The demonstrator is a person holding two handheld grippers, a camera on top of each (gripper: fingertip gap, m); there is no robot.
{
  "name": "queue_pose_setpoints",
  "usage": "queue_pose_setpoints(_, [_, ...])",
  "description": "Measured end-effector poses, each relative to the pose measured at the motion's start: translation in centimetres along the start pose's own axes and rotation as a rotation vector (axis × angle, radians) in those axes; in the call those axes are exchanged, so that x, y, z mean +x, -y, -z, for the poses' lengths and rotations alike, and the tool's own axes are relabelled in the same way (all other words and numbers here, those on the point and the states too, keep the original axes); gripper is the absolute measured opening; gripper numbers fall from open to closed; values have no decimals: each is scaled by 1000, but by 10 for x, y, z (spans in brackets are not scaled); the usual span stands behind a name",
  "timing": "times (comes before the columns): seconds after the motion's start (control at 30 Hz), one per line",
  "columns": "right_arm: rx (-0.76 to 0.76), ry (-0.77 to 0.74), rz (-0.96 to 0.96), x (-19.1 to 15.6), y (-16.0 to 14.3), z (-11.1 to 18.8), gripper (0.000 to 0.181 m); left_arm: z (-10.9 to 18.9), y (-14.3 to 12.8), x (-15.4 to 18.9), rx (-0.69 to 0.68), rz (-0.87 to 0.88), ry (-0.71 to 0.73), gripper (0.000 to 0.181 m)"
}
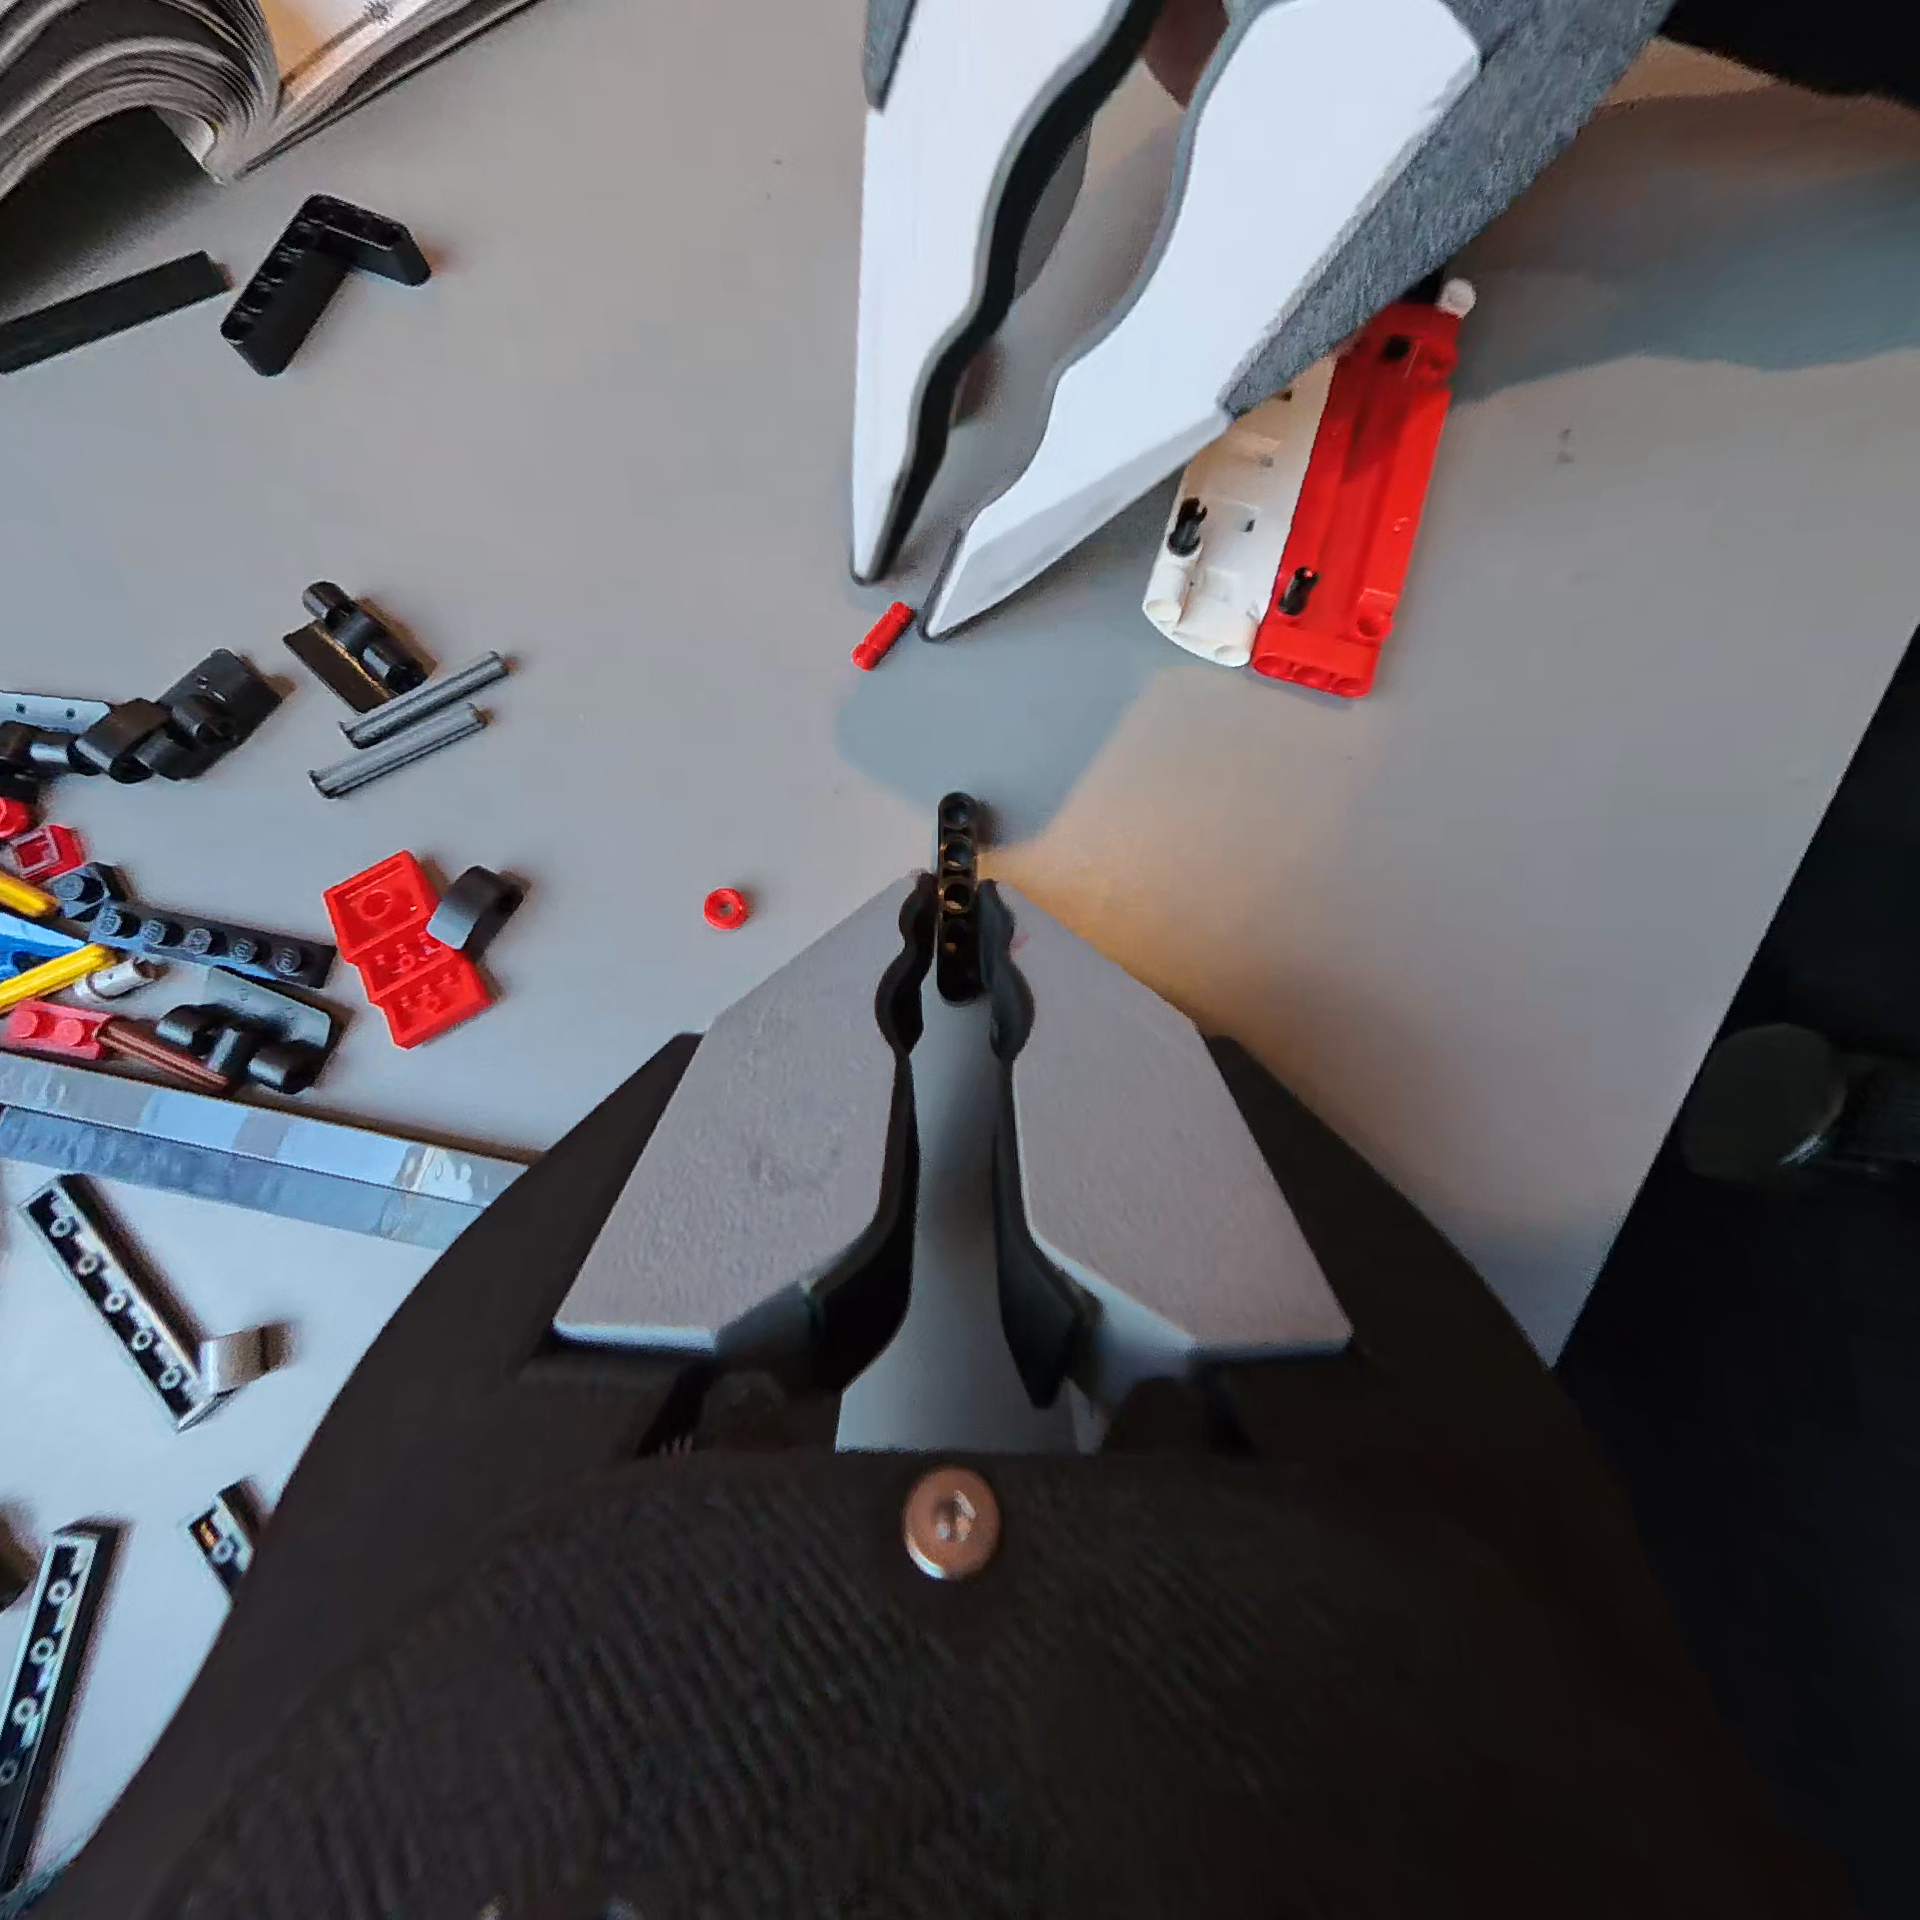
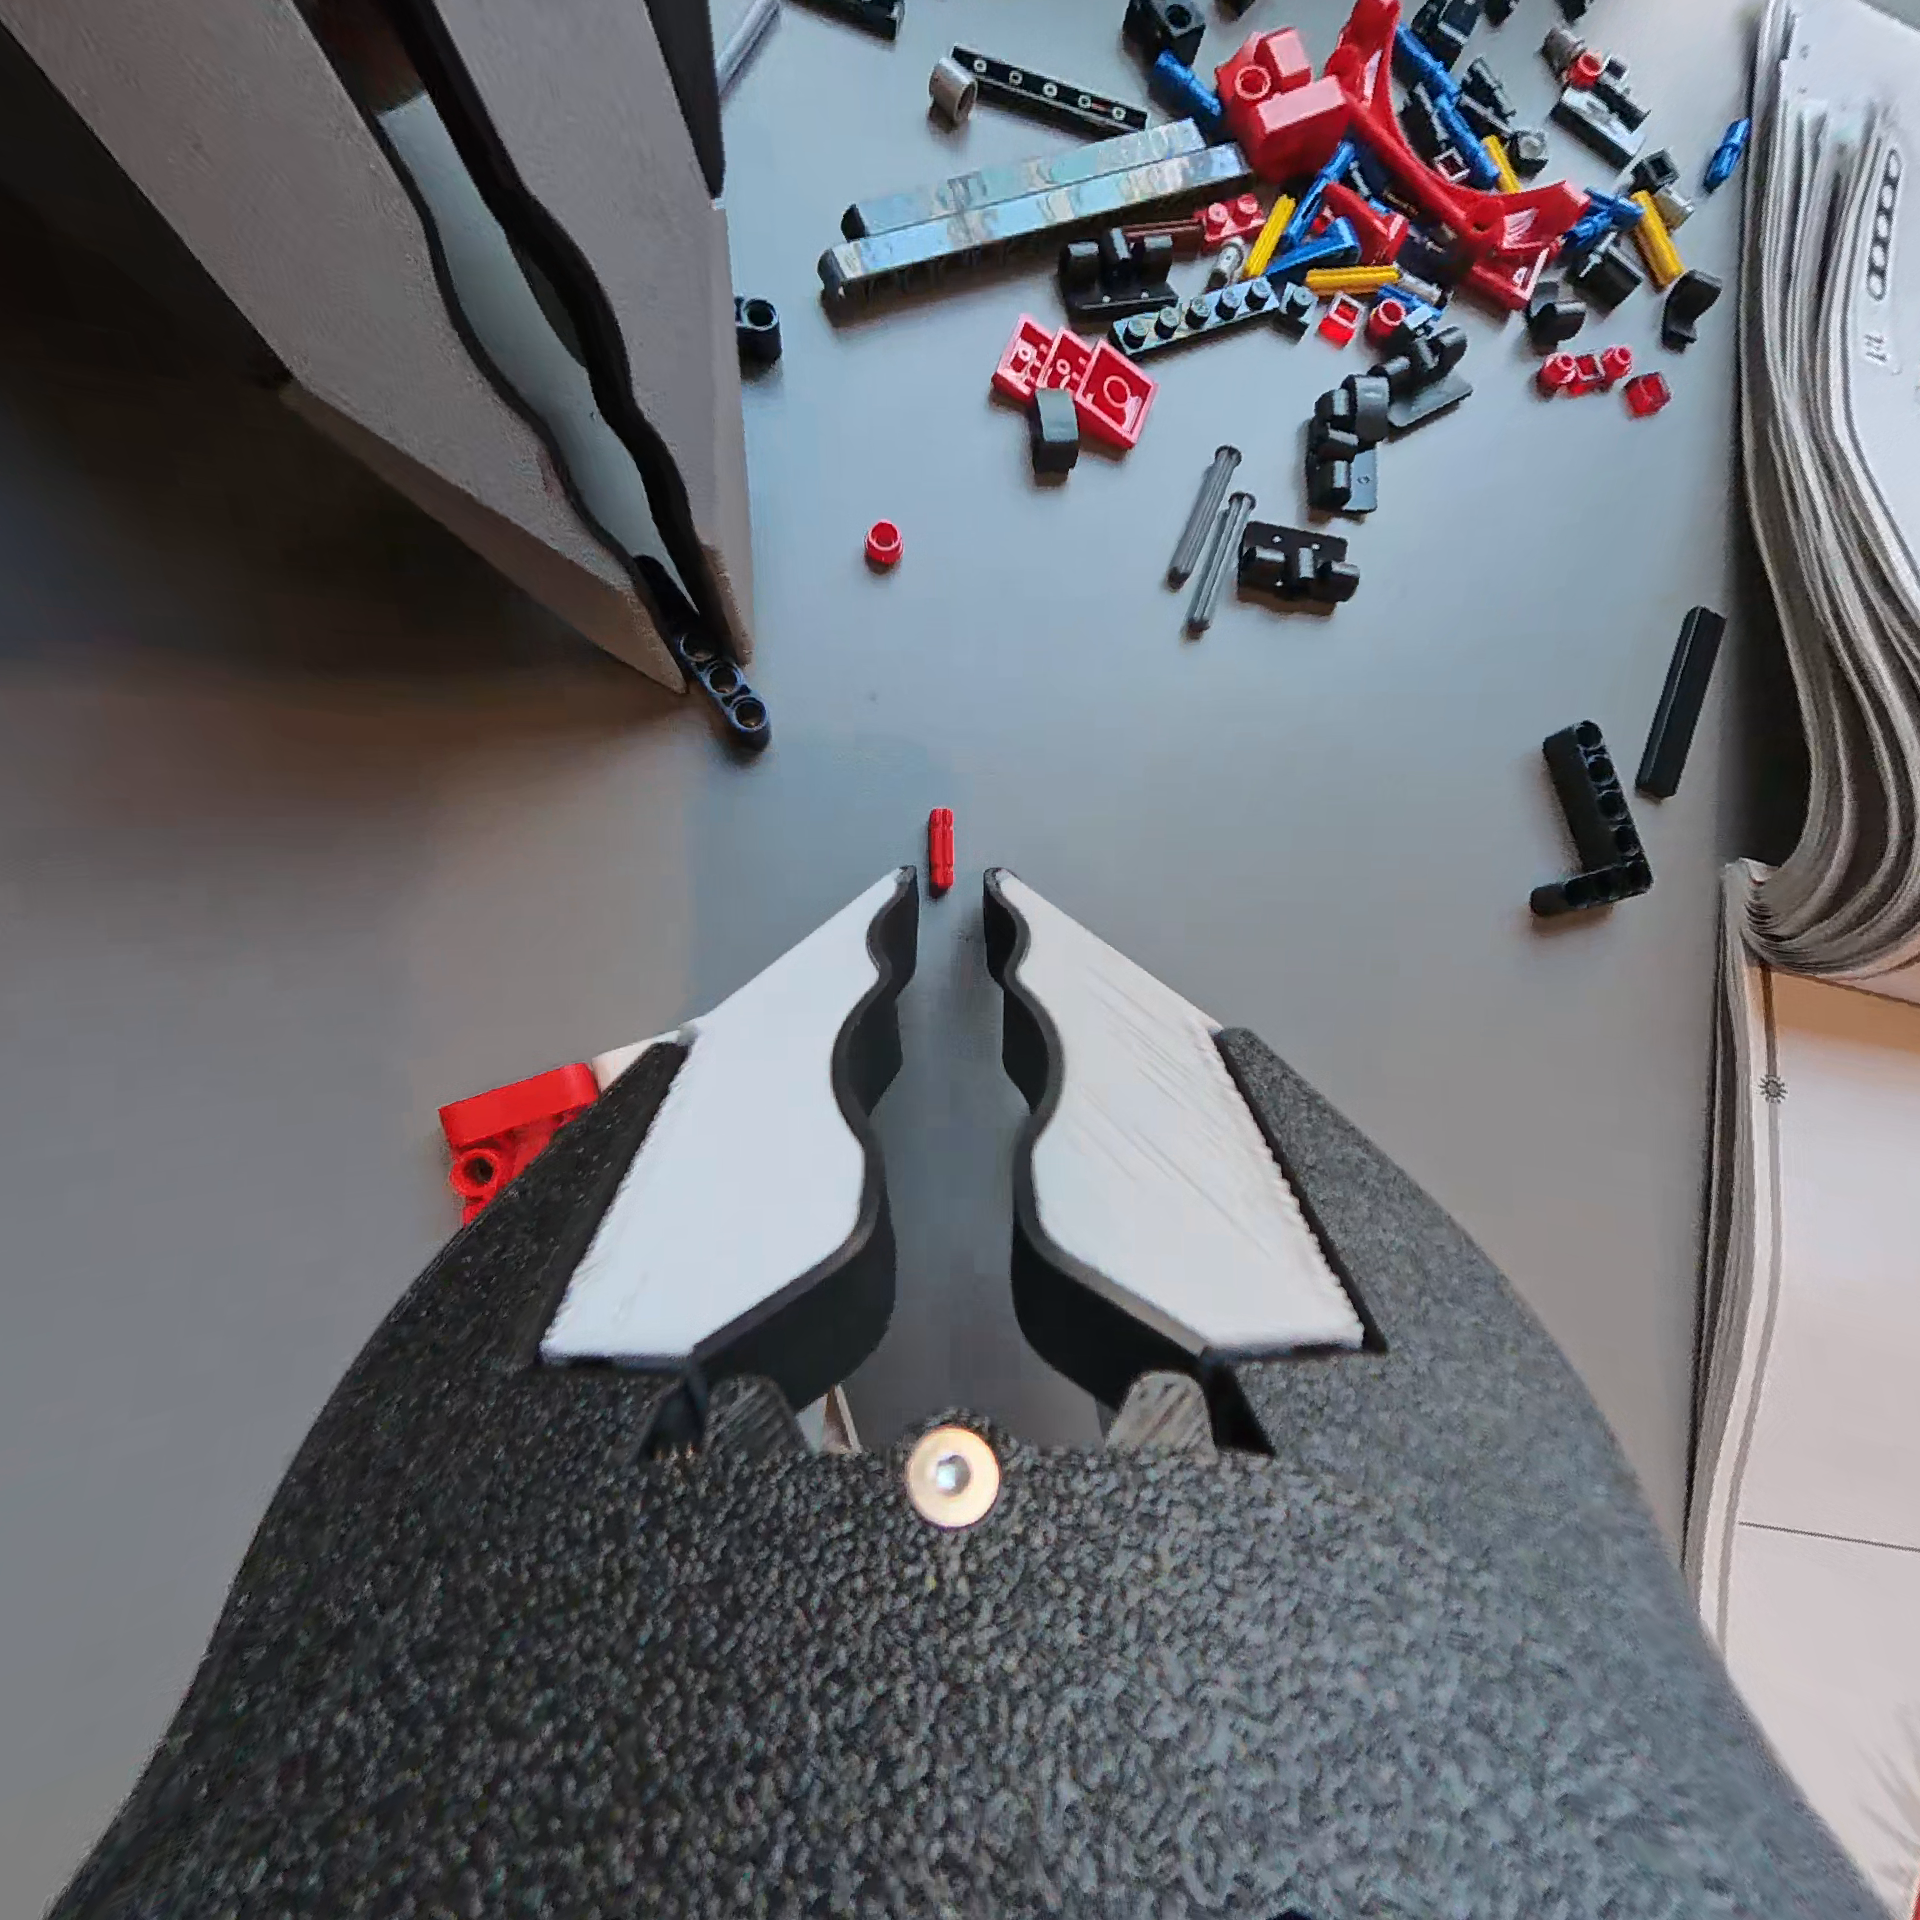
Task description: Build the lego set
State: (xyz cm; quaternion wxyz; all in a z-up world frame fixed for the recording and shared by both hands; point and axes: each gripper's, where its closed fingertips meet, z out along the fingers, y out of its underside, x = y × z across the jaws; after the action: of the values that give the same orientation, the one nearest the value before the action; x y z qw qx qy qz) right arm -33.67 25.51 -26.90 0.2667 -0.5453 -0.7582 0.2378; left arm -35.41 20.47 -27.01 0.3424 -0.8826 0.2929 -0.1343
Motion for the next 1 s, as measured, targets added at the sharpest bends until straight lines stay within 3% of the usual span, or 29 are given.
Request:
queue_pose_setpoints(0.2, [6, 20, 5, -2, 2, -3, 4, -4, 5, 0, 31, 30, -29, 4])
queue_pose_setpoints(0.67, [53, 42, -28, 0, 6, -1, 4, -6, 8, 5, 52, 49, -60, 13])
queue_pose_setpoints(1.0, [68, 32, -34, 1, 3, 3, 4, -2, 7, 4, 61, 55, -2, 16])
